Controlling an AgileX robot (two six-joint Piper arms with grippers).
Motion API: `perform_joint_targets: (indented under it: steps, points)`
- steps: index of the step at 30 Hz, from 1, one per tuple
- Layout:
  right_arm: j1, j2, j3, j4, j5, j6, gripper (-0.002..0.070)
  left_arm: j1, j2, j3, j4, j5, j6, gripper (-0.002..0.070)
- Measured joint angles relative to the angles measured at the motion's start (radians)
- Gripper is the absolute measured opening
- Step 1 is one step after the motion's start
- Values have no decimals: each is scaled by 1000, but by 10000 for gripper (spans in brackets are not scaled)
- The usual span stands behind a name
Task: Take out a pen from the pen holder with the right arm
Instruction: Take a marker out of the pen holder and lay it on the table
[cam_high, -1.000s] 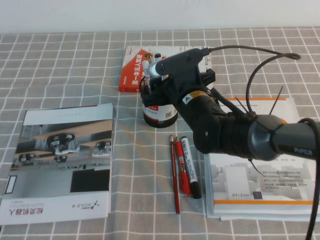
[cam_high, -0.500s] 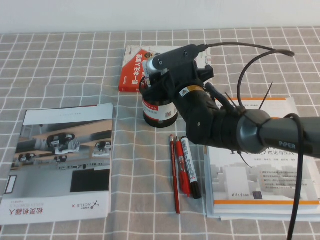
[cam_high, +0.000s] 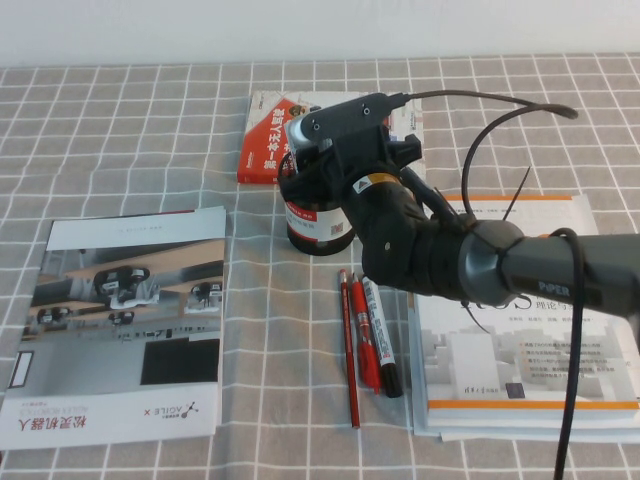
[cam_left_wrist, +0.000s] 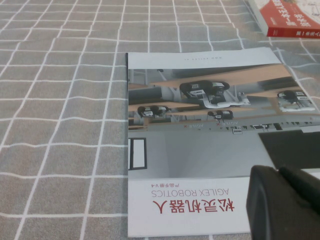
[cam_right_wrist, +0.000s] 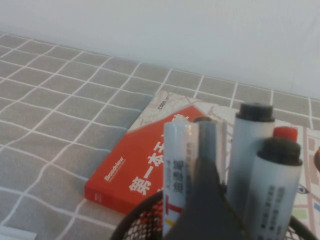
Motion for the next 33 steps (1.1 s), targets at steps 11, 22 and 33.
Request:
perform_joint_targets:
  steps: [11,22,33]
  points:
    - [-10,15,-5,24,4,0,372,0,0,0,0,0,0,-3]
    - [-10,15,-38,27,55,0,303,0,0,0,0,0,0,-2]
    - [-11,15,-59,24,92,0,289,0,0,0,0,0,0,-2]
